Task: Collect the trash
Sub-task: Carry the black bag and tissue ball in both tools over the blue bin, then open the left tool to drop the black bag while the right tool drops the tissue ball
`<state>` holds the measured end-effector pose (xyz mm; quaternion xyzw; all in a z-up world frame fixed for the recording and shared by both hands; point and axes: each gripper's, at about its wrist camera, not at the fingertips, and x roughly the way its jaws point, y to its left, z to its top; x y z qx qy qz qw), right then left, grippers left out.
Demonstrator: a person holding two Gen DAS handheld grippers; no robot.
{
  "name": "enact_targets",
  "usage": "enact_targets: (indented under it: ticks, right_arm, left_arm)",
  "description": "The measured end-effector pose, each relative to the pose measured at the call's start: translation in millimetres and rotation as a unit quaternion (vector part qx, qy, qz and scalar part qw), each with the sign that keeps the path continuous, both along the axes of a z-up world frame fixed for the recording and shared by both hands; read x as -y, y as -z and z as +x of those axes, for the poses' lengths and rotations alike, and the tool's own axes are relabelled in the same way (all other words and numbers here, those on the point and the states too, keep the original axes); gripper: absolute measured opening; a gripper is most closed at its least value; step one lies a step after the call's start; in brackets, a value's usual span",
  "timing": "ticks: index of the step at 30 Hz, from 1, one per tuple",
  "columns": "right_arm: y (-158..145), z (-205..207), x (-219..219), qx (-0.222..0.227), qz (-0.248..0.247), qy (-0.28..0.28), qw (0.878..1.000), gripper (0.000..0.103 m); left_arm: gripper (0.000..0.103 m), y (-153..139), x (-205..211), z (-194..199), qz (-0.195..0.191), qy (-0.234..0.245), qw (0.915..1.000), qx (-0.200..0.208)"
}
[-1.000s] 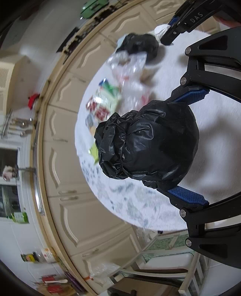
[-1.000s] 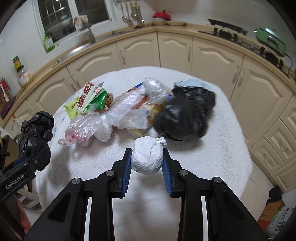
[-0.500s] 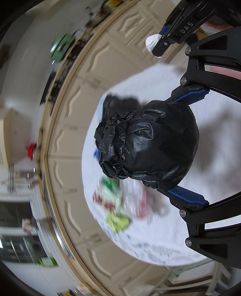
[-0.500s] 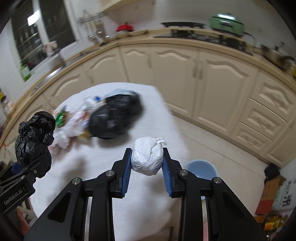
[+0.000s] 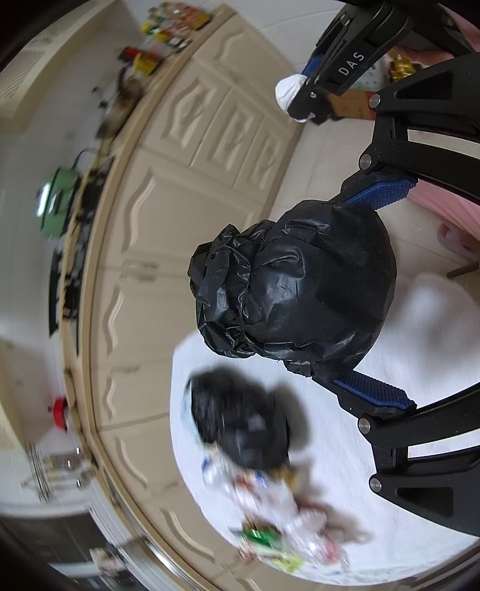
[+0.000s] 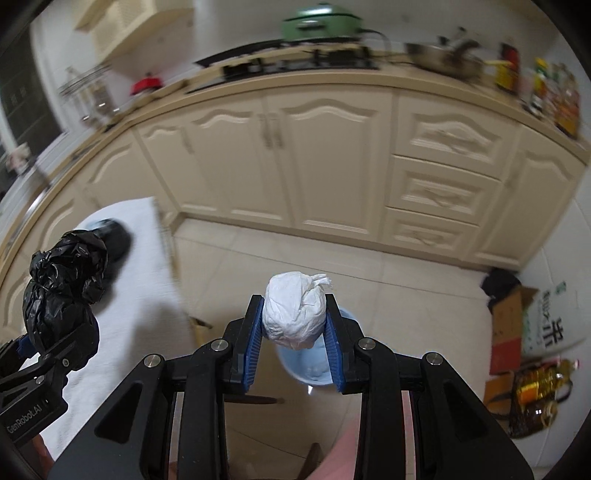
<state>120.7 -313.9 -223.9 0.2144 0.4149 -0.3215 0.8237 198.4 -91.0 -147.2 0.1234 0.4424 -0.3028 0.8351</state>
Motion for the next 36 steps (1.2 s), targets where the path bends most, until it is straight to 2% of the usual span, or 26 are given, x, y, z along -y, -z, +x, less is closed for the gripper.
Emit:
enact_targets:
  ticks: [11,15,18,21,26,29,33,36]
  right_arm:
    - [35,-43,69,-0.033,0.032,0.076,0.996,0.031]
    - [46,-52,88,-0.043,0.037,0.095,0.994,0.031]
    - [52,-57,98,-0.046,0.043,0.101,0.993,0.031]
    - [58,-59,104,-0.050,0.048,0.106,0.992,0.031]
    - [71,-56,108,-0.059,0.063,0.105,0.991,0.031]
    - [77,-49,107,-0.063,0.069,0.097,0.991,0.031]
    - [79,-32,99,-0.064,0.072,0.076,0.992,0.031]
    - [79,-17,93,-0.063,0.070,0.059,0.994,0.031]
  left_arm:
    - [0.073,54,118,34,0.052,0.081,0.9941,-0.049]
    - [0.073,72,156,54,0.069,0.088,0.9919,-0.060]
    - [0.077,83,177,64,0.072,0.087,0.9910,-0.072]
    - [0.090,96,194,75,0.086,0.075,0.9901,-0.082]
    - [0.092,109,208,91,0.109,0.048,0.9902,-0.073]
    - [0.092,111,202,96,0.106,0.034,0.9904,-0.081]
    - [0.092,108,195,96,0.107,0.018,0.9917,-0.070]
    - [0.092,100,181,88,0.088,0.018,0.9926,-0.081]
